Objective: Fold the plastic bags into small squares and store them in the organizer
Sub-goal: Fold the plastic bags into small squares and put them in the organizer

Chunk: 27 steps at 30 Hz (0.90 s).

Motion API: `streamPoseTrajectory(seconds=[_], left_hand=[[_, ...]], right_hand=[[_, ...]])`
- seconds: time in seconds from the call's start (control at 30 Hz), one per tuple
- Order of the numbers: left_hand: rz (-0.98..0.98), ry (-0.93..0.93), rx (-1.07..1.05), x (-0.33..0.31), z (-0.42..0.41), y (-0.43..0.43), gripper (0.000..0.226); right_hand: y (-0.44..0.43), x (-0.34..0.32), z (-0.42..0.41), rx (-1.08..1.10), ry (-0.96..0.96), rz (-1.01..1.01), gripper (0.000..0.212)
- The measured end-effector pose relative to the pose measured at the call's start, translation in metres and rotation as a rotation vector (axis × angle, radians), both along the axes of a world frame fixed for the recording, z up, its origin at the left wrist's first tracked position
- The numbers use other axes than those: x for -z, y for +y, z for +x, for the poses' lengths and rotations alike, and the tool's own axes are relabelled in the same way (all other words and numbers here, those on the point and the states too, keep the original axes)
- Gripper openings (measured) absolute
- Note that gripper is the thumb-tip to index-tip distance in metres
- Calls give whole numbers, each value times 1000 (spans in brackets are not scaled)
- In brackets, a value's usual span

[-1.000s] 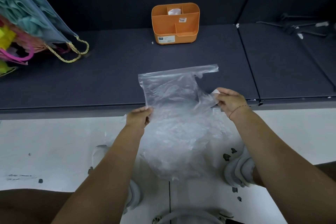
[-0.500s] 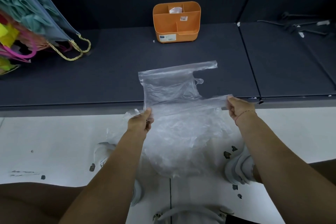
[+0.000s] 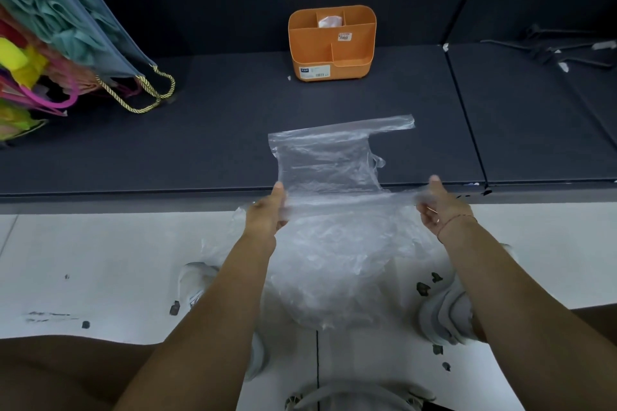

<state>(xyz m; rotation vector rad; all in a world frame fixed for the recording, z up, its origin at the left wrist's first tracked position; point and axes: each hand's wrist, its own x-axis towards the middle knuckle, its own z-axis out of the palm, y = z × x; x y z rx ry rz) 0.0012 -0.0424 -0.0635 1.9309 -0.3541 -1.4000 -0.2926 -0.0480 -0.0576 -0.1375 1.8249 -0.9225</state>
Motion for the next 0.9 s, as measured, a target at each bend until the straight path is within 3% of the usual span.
streamPoseTrajectory(seconds=[0.1, 0.17, 0.27, 0.33, 0.4, 0.47, 0.53, 0.6, 0.7, 0.77, 0.9], left_hand=[[-11, -41, 13, -4, -2, -16, 25], [-28, -40, -38, -6, -1, -24, 21], [-18, -9, -78, -5, -1, -30, 22], [15, 1, -62, -3, 0, -31, 23], [42, 15, -7, 3, 4, -33, 21], [91, 77, 65, 4, 6, -34, 28], [106, 174, 89, 4, 6, -35, 18], [111, 253, 108, 1, -1, -35, 11], [95, 277, 165, 1, -9, -30, 12], [64, 245, 202, 3, -11, -27, 15], [29, 221, 202, -1, -13, -29, 26]], right_hand=[[-12, -1, 2, -129, 102, -31, 31], [-20, -1, 1, -138, 187, -54, 41], [-32, -7, -1, -124, 250, -14, 39], [-36, -10, -1, -11, 350, -7, 36], [-37, -20, 7, 78, 475, -88, 16], [-36, -34, 26, 97, 552, -148, 27], [-31, -44, 57, 21, 406, -110, 32], [-17, -39, 92, -28, 65, 97, 39], [17, -40, 137, -28, -465, 192, 50], [25, -34, 156, -87, -567, 188, 45], [18, -28, 159, -125, -473, 31, 12]])
